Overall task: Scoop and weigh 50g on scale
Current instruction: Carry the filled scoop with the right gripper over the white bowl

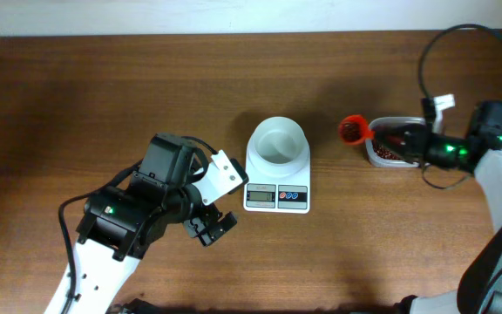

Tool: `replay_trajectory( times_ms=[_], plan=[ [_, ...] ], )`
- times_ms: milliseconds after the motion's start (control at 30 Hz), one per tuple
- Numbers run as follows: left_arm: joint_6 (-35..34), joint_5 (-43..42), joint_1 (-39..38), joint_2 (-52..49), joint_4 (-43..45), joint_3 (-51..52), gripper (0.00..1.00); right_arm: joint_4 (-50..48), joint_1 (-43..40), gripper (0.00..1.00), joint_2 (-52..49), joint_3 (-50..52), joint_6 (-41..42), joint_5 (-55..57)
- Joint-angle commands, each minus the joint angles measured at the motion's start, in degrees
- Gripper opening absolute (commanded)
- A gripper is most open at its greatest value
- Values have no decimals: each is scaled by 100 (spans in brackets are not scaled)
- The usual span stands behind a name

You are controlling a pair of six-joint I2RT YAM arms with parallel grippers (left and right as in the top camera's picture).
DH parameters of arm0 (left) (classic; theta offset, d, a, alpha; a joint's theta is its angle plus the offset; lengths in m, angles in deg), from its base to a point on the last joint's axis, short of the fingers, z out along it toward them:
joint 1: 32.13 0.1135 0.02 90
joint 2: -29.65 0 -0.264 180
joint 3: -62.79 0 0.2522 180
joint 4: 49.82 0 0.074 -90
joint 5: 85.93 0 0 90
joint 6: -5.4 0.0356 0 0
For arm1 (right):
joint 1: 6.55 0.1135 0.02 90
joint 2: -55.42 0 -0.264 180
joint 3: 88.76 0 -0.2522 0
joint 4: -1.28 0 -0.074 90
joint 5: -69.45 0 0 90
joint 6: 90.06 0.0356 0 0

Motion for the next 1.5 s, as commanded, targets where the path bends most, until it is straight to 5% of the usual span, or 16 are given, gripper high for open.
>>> replay_trajectory(
  times_ms=[0,267,767,1467],
  plan=[
    [92,20,33,31,-7,-133,99,-61,525,4,138,33,-37,-179],
    [92,20,33,31,-7,-133,99,-1080,1467,4,138,33,839,184],
    [92,20,33,31,-7,-133,99,-1978,2385,4,133,33,804,1458],
    [92,20,33,31,-9,-133,99,-2164,2730,4,116,35,-1196,2269]
  ],
)
